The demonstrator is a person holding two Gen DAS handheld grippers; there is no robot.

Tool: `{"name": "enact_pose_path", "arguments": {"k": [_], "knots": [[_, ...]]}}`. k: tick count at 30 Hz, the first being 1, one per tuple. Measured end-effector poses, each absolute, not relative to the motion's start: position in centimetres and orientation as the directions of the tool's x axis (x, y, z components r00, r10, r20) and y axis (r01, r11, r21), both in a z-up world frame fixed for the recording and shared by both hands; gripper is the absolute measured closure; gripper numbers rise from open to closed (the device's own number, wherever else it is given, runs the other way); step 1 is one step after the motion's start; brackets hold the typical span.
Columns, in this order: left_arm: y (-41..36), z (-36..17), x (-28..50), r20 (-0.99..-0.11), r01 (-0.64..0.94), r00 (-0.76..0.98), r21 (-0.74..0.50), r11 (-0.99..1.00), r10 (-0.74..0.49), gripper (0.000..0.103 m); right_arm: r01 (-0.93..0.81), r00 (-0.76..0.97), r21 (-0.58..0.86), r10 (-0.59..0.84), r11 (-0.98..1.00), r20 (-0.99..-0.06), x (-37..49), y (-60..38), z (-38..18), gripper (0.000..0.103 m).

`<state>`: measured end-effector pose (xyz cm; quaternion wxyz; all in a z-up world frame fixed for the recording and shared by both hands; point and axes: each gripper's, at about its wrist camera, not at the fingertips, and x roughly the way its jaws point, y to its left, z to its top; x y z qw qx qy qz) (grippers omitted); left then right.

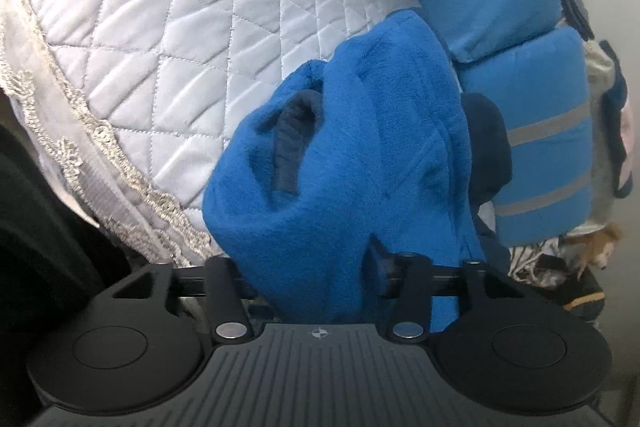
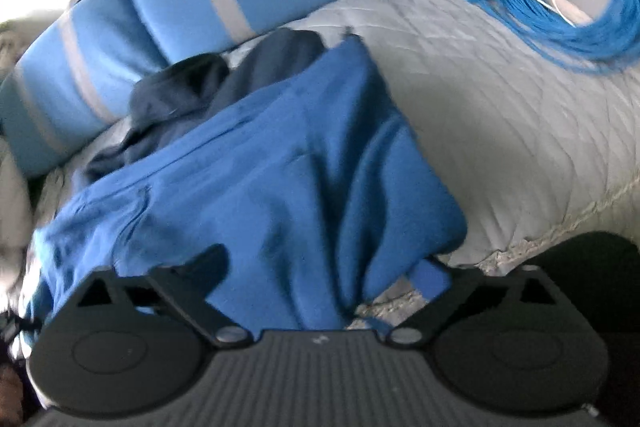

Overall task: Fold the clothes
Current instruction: 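Open both grippers and raise them from the bundle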

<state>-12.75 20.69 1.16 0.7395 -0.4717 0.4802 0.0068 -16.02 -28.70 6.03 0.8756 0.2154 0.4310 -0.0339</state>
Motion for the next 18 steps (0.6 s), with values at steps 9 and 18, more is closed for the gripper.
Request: {"name": "enact_pose_path", "arguments": {"k": [9,18], "knots": [[16.9,7.6,-15.2,-0.724,-0.213,0.479,-0.644,0.735,-0.496,0.026,0.088,0.69,0.273,0.139,0.958,-0.711,-18.6,-26.5,11.7,0.0],[17.1,12.7,-13.5,-0.643,0.239,0.638,-0.357,0.903,-0.424,0.026,-0.18,0.844,-0.023,0.143,0.983,-0.516,-17.2,-26.4,13.9,0.0]]}}
